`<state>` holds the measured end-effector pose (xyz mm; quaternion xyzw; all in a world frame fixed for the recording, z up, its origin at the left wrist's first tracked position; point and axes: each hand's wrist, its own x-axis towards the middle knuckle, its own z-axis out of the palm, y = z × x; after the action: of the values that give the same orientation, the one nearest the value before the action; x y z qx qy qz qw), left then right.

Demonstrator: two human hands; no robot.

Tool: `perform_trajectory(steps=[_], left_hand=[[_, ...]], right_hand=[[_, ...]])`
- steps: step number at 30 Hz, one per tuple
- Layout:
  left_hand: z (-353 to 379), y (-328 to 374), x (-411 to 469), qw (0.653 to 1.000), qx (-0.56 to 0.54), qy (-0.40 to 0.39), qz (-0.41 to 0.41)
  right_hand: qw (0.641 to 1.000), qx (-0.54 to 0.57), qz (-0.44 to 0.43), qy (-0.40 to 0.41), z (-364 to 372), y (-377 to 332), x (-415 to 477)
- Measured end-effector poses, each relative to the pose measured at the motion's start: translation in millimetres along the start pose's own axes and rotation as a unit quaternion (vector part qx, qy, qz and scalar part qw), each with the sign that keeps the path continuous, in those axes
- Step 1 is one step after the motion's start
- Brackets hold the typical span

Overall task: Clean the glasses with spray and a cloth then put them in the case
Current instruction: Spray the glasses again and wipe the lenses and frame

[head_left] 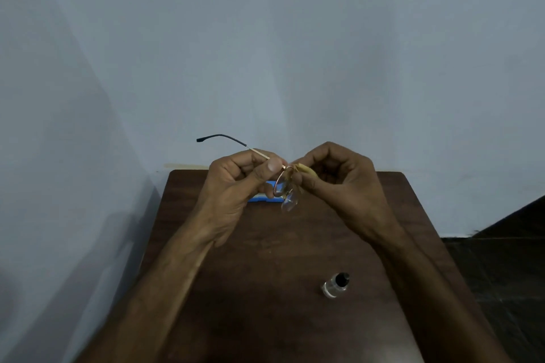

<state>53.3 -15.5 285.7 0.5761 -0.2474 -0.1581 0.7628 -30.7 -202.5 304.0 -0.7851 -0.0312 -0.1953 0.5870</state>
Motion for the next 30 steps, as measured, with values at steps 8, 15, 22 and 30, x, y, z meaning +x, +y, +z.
perform_trajectory(steps=[8,15,22,30], left_hand=[[5,-8,-2,0.998,-0.069,-0.013,-0.005],[15,-8,-2,0.995,-0.099,-0.006,0.007],[15,-19,2,0.99,0.065,0.111,0.057],[15,-26,8,0.962,0.196,0.164,0.098]], right_hand=[[0.996,0.067,0.065,0.01,4,10,-15],[0.99,0.129,0.047,0.034,0,-7,-4],[0.992,0.049,0.025,0.112,19,1,-12],[0.933,-0.275,-0.182,0.143,40,-1,-24]])
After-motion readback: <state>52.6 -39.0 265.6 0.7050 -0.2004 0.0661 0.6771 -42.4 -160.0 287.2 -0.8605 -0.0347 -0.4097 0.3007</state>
